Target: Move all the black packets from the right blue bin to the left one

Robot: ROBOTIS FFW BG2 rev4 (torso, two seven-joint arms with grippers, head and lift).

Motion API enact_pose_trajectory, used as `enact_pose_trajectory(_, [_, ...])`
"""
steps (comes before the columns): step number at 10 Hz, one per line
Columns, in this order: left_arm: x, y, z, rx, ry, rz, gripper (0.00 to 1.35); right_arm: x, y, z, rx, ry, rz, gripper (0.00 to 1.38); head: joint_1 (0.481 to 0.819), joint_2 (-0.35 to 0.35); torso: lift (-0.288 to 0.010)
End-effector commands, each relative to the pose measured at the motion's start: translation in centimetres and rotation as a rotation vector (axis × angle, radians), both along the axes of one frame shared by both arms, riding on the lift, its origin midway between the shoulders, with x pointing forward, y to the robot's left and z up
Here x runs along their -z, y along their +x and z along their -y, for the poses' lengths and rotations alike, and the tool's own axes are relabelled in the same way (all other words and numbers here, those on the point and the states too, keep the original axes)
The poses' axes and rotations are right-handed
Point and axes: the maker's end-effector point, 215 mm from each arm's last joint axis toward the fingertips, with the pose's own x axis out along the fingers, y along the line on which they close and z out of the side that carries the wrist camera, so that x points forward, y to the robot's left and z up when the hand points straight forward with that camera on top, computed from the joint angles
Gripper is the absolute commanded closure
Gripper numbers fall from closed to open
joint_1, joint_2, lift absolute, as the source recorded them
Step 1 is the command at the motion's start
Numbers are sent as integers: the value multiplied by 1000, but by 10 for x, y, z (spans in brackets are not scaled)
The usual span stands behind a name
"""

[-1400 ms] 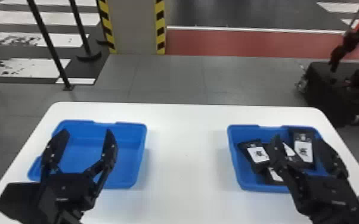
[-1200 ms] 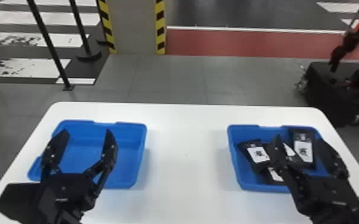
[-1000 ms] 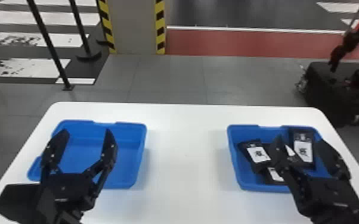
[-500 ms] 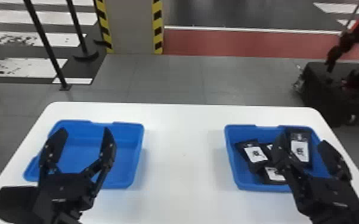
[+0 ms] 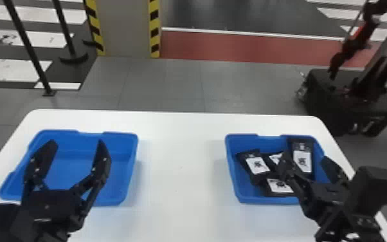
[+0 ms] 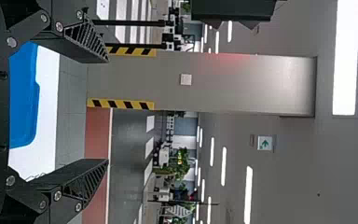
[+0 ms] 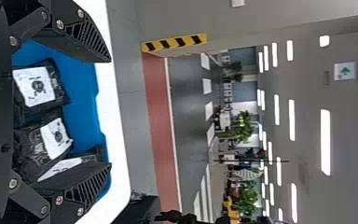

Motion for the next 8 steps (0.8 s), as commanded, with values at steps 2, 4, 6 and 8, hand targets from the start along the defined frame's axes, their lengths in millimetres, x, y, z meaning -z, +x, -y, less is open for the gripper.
enact_pose_trajectory(2, [0, 0, 0, 2, -2, 0, 289, 53, 20, -3, -40, 10, -152, 251, 695, -93, -110])
enact_pose_trajectory(4, [4, 0, 3, 10, -5, -10, 289, 85, 36, -7, -85, 17, -240, 251, 695, -86, -110])
enact_pose_trajectory(6, [4, 0, 3, 11, -6, -10, 289, 96, 51, -10, -120, 22, -276, 251, 695, -81, -110])
enact_pose_trajectory(8, [4, 1, 4, 14, -8, -10, 289, 99, 63, -9, -129, 11, -316, 251, 695, -79, -110])
